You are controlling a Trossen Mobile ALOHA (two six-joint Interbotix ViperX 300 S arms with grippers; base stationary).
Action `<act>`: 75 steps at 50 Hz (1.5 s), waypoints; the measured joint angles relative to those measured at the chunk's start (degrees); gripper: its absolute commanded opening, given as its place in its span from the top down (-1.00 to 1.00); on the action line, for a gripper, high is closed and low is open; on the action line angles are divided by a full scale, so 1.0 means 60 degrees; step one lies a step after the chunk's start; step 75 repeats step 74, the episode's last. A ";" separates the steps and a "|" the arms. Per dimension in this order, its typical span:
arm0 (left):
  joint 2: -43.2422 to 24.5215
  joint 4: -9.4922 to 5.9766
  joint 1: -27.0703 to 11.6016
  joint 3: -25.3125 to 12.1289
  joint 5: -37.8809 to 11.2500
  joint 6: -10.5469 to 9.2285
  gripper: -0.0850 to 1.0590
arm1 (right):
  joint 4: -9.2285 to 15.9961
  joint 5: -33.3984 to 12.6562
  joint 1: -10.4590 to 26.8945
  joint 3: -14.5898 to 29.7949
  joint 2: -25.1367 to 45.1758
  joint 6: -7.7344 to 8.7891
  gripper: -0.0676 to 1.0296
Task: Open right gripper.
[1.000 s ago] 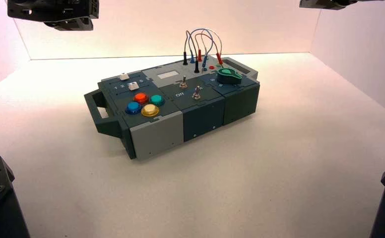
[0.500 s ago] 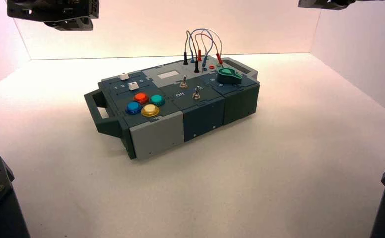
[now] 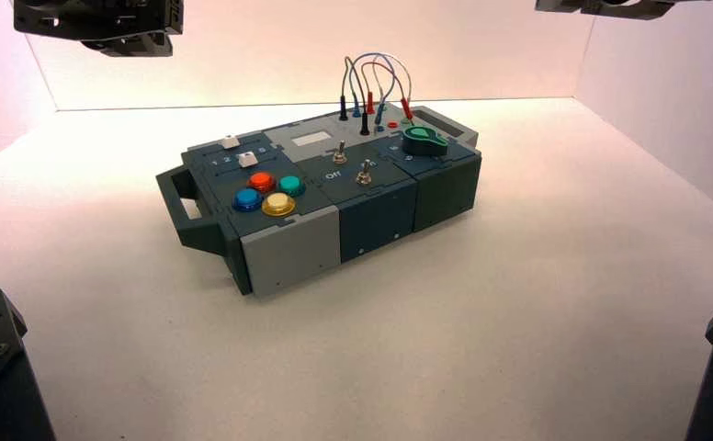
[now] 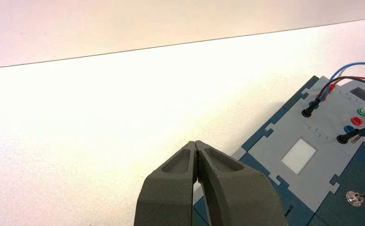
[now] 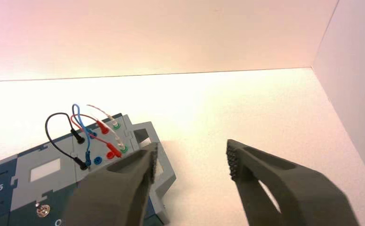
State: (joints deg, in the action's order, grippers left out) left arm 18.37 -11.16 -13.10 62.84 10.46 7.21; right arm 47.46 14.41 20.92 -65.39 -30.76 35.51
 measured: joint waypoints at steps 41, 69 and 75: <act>0.0000 0.0000 -0.0015 0.0000 -0.0015 0.0000 0.91 | 0.0015 0.0088 -0.0015 0.0000 -0.0044 0.0000 -0.93; 0.0059 0.0000 0.0000 -0.0015 0.0000 0.0000 0.91 | 0.0029 0.0322 0.0000 -0.0015 0.0322 0.0000 -0.93; 0.0088 0.0000 0.0000 0.0000 0.0000 0.0000 0.91 | 0.0029 0.0352 -0.0015 0.0000 0.0381 0.0015 -0.93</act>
